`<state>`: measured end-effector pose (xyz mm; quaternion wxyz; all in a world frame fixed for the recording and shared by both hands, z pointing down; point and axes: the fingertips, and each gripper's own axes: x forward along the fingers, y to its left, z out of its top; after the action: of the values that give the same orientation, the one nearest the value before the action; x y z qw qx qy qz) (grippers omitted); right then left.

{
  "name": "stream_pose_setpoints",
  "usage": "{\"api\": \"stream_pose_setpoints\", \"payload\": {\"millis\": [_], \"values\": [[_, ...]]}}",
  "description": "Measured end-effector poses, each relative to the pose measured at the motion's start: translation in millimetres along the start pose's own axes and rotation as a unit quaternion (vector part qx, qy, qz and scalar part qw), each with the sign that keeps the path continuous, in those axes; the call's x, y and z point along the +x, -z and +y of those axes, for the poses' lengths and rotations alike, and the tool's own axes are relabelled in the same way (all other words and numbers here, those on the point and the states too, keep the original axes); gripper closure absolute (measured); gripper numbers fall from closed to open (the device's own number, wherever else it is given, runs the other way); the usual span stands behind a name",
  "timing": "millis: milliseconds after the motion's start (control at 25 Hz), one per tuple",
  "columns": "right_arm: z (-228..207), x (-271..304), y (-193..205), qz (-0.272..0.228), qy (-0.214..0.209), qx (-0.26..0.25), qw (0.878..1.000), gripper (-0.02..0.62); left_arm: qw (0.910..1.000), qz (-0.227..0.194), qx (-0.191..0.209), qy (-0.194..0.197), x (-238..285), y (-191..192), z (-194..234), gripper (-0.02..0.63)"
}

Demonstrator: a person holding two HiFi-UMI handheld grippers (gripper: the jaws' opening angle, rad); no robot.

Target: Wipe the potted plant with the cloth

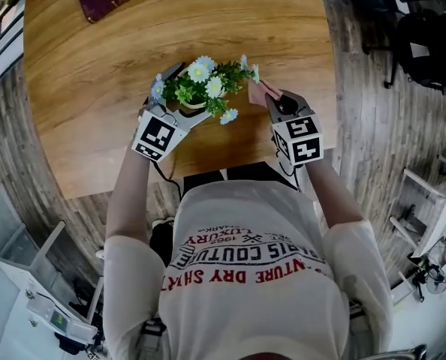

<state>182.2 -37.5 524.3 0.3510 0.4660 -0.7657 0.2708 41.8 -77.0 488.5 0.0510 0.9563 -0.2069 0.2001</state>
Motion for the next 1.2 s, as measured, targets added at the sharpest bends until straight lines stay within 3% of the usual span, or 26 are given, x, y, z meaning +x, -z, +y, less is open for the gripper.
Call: {"api": "stream_pose_setpoints", "payload": {"millis": [160, 560, 840, 1080, 1200], "values": [[1.6, -5.3, -22.9, -0.030, -0.001, 0.011, 0.999, 0.558, 0.9996, -0.024, -0.016, 0.005, -10.9, -32.5, 0.8, 0.081], [26.7, -23.2, -89.2, -0.153, -0.045, -0.005, 0.987, 0.558, 0.9978, -0.058, 0.009, 0.033, -24.2, -103.9, -0.4, 0.081], [55.1, -46.0, -124.2, -0.247, -0.096, -0.051, 0.963, 0.558, 0.9958, -0.072, 0.012, 0.056, -31.5, -145.1, 3.5, 0.081], [78.3, -54.4, -135.4, -0.289, -0.113, -0.137, 0.941, 0.558, 0.9932, -0.066, 0.027, 0.092, -40.1, -152.2, -2.0, 0.081], [87.1, -51.1, -142.0, -0.298, -0.116, -0.149, 0.935, 0.558, 0.9922, -0.066, 0.027, 0.102, -45.1, -151.0, 2.6, 0.081]]}}
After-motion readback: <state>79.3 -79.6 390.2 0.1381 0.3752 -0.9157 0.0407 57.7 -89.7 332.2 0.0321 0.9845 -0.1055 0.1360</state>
